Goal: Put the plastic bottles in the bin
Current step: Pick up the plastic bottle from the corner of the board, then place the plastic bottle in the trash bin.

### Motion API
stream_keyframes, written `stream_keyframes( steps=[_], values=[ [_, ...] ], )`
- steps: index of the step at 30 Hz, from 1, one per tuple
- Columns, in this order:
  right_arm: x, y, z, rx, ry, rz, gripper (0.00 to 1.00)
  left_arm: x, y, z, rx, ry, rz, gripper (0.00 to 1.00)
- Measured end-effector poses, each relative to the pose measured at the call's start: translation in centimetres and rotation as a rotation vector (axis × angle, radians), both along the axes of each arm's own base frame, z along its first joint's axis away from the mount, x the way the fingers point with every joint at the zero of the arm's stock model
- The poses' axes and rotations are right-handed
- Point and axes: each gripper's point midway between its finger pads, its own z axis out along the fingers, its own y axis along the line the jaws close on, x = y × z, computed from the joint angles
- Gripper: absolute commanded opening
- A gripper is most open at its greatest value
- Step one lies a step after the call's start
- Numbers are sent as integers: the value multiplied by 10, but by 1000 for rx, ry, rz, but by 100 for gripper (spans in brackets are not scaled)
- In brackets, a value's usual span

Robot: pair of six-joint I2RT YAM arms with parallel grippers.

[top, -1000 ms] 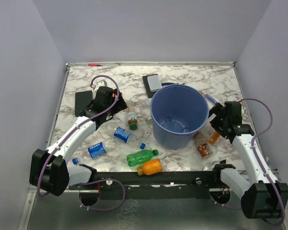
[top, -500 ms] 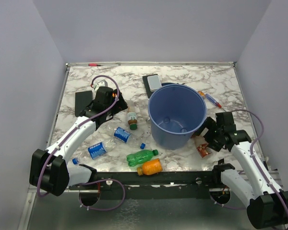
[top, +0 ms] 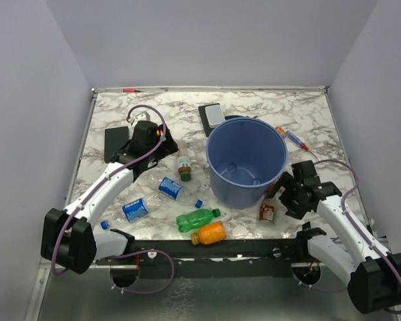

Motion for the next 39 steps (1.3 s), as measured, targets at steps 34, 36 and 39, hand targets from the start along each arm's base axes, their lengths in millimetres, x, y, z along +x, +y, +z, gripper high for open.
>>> stream_keyframes(
  steps=[34,36,39],
  values=[
    [71,-26,168,-110,-490,-174,37,1,6,-1,12,-6,35,99],
    [82,-31,207,-125,-577,-206,36,1,10,0,23,-7,57,99],
    [96,-40,263,-159,-696,-236,33,3,15,11,32,-22,78,99]
  ],
)
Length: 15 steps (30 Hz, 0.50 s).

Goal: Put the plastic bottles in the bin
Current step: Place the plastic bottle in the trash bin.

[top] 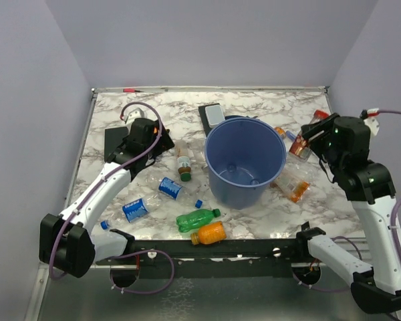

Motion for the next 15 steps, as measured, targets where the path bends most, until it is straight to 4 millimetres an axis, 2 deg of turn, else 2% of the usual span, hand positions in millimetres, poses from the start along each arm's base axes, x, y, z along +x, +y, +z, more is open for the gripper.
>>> stream_keyframes(
  steps=[1,3,5,6,8,11,13,15],
  values=[
    [4,-3,17,-12,-36,-11,31,0,1,1,4,1,6,99],
    [10,-8,46,-41,-95,-24,29,3,3,26,-8,-55,22,99],
    [14,-11,71,-63,-149,-28,25,6,7,55,-23,-125,44,99],
    [15,-11,83,-67,-182,-23,23,8,9,75,-35,-174,59,99],
    [17,-5,104,-68,-261,17,17,9,13,105,-53,-246,80,99],
    [19,23,136,-34,-390,180,8,10,17,154,-86,-362,98,99],
    [19,55,161,19,-495,342,2,12,16,184,-110,-431,89,99],
    [21,89,183,75,-587,522,1,15,6,217,-147,-508,42,99]
  ],
)
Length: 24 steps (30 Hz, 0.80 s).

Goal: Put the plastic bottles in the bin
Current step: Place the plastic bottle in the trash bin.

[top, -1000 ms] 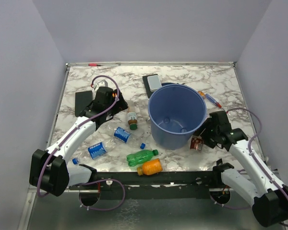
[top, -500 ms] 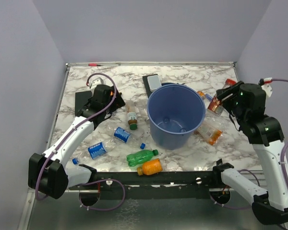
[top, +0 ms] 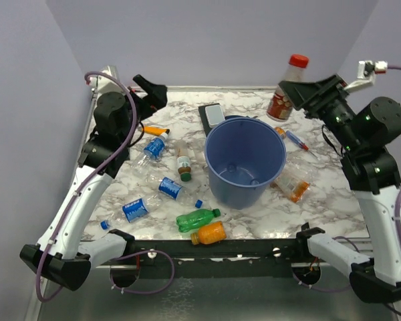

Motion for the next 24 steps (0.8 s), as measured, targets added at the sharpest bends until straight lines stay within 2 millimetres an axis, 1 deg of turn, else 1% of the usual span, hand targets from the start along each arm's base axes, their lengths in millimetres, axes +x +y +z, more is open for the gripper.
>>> stream_keyframes(
  steps=[2,3,4,6,8,10,12,14,16,20,24],
  values=[
    [3,33,16,23,-72,181,1,2,-20,33,-22,-90,-108,99],
    [2,45,22,31,-105,253,1,2,-37,53,-33,-148,-201,99],
    [4,58,23,29,-123,322,1,1,-49,66,-40,-190,-267,99],
    [6,77,19,10,-138,423,1,-4,-74,85,-48,-267,-408,99],
    [1,89,18,-15,-163,490,1,-15,-97,99,-48,-340,-546,99],
    [-11,97,24,-38,-220,542,0,-29,-115,109,-43,-411,-660,99],
    [-25,105,34,-59,-292,588,1,-45,-127,119,-31,-501,-750,99],
    [-38,116,40,-79,-351,631,1,-60,-135,125,-11,-574,-812,99],
    [-49,131,40,-102,-389,678,1,-73,-144,129,11,-632,-872,99],
    [-56,155,33,-141,-419,740,1,-90,-157,132,37,-701,-966,99],
    [-53,166,26,-164,-422,749,0,-101,-176,122,41,-707,-1064,99]
  ],
)
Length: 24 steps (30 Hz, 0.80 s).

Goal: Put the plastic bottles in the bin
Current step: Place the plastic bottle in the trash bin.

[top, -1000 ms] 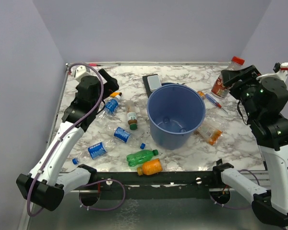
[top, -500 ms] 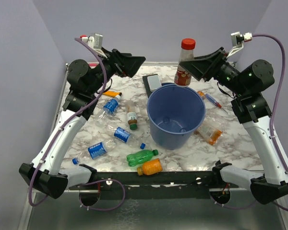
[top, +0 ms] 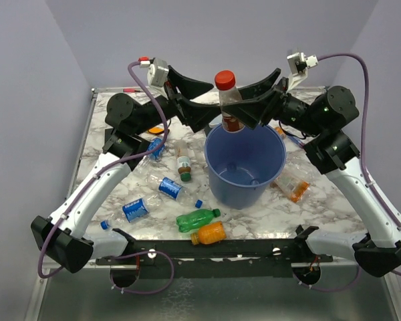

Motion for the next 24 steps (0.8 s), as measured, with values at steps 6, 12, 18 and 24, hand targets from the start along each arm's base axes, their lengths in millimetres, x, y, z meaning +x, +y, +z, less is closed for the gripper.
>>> stream_keyframes(
  steps=[6,12,18,24],
  values=[
    [-5,-2,11,33,-44,-1,1,-11,-18,-14,33,17,-85,99],
    [-13,-8,17,83,-60,-6,1,-28,-29,-18,46,23,-158,99],
    [-13,-12,11,146,-17,-13,0,-35,-34,-22,47,37,-181,99],
    [-17,-15,12,258,18,15,1,-47,-40,-20,24,55,-203,99]
  ],
)
